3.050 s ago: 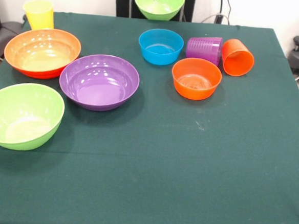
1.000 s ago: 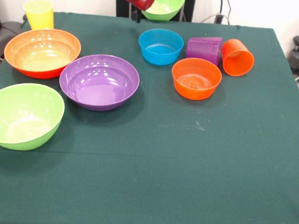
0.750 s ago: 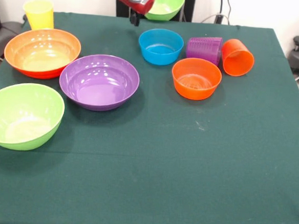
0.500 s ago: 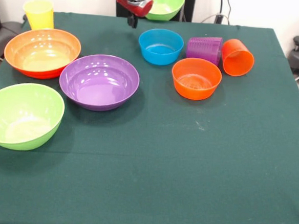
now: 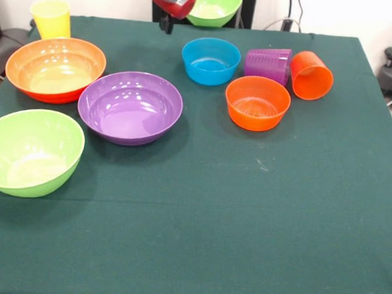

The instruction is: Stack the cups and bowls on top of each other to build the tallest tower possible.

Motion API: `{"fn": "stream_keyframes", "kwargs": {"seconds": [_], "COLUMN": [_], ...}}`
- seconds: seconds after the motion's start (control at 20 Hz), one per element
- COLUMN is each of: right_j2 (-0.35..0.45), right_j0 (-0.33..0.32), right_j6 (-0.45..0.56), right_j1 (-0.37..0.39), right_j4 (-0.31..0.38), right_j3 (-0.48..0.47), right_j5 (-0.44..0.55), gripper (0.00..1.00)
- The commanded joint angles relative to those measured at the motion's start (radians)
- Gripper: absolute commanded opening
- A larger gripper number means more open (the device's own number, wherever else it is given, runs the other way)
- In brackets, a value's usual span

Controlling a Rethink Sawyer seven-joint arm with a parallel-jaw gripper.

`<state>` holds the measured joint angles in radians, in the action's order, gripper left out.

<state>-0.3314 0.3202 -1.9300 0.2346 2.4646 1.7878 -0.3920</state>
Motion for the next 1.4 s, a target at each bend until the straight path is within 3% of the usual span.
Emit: {"fn": "stream_keyframes", "kwargs": {"seconds": [0.05, 0.7, 1.4], "right_j2": [0.003, -0.041, -0.057], "right_j0": [0.01, 0.04, 0.07], "right_j6": [-0.178, -0.143, -0.108], "right_j1": [-0.018, -0.012, -0.046], "right_j4": [-0.067, -0.145, -0.16], "right_j3": [-0.118, -0.086, -0.116], "right_j5": [-0.035, -0.04, -0.015], "gripper": [0.0, 0.0, 0.0]}}
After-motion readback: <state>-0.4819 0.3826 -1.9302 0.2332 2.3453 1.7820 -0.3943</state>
